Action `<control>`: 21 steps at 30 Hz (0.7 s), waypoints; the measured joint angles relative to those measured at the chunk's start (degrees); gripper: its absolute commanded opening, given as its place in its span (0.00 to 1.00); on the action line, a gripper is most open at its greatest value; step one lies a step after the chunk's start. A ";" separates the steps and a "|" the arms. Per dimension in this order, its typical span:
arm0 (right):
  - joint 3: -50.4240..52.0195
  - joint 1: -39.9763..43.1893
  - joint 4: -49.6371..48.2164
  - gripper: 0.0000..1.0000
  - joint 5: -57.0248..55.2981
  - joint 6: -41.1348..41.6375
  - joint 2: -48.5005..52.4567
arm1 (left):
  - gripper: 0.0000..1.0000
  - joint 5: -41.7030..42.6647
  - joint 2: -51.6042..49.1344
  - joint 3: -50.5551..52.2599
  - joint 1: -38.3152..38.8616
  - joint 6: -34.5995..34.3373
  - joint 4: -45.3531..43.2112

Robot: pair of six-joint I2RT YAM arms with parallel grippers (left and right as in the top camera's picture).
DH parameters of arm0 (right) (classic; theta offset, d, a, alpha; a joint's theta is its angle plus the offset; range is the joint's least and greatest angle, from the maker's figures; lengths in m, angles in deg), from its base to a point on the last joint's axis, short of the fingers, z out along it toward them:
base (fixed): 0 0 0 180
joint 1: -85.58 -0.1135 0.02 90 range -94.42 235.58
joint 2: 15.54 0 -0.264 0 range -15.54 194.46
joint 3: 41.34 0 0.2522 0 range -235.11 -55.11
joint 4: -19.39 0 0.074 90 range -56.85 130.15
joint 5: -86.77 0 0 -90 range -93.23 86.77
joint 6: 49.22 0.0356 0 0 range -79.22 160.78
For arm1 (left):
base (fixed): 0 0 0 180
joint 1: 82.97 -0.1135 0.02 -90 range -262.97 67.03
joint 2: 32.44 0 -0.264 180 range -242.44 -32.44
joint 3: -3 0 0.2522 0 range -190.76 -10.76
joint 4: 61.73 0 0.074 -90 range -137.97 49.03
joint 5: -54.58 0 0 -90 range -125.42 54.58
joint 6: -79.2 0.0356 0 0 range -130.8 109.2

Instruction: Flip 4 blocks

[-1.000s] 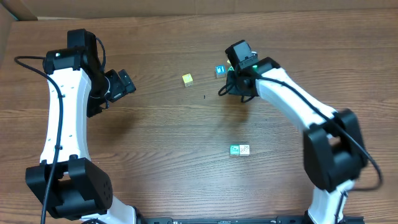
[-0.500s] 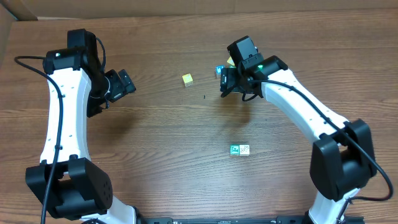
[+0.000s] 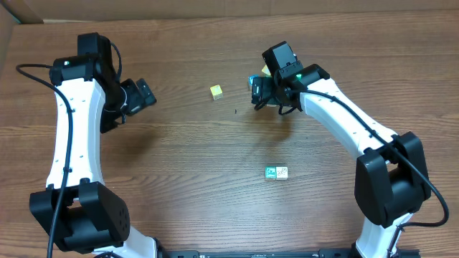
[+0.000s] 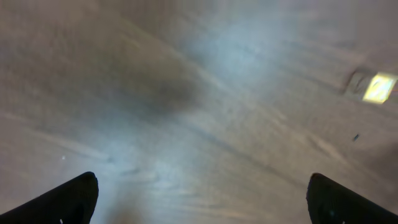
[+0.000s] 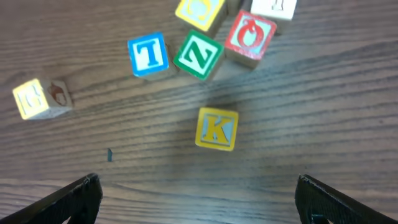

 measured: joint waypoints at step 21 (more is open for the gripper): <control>0.00 15.08 11.10 1.00 2.05 1.51 0.00 | 0.68 13.64 -8.11 -0.55 24.15 -3.61 -12.81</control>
